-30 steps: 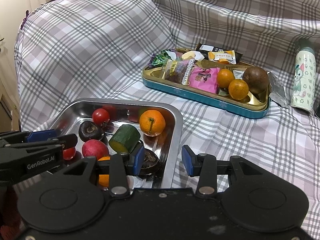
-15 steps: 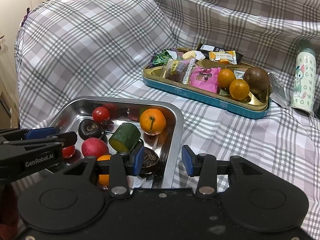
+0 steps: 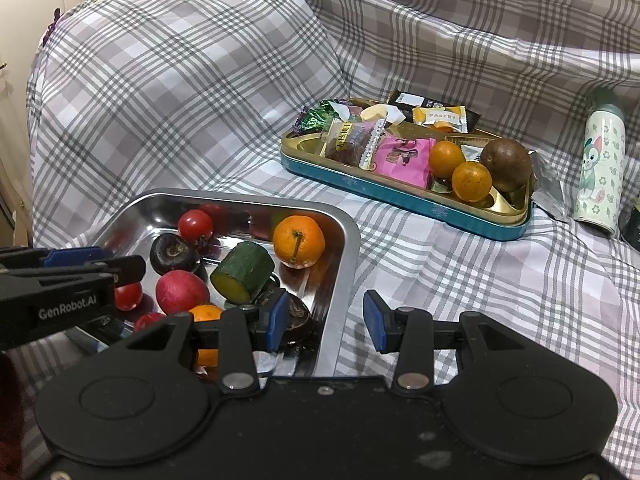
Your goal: Organize fruits
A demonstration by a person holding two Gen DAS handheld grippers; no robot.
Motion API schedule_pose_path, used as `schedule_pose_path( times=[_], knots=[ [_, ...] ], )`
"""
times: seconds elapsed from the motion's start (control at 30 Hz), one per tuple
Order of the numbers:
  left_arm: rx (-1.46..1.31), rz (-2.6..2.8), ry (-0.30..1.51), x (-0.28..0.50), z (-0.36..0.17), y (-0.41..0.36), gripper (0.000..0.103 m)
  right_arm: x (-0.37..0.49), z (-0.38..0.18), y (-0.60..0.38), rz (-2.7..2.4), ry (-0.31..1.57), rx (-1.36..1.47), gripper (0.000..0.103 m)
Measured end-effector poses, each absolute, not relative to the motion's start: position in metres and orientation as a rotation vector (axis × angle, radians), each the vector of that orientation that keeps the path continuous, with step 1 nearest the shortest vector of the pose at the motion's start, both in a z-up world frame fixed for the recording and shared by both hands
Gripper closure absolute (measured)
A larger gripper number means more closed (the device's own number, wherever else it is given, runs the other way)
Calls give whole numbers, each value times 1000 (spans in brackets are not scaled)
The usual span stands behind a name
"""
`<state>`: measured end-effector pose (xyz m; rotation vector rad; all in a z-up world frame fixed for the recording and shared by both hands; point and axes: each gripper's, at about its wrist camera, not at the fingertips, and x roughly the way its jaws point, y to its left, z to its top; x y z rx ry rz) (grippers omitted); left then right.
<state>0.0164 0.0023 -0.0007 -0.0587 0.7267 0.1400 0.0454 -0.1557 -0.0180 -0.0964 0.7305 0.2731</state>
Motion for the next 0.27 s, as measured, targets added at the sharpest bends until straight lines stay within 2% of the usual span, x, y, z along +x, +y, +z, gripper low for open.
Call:
schedule_pose_path(
  times=[0.27],
  knots=[
    [-81,145,695,12,2,9,54,38,-22,-157,269,706,-110,59]
  ],
)
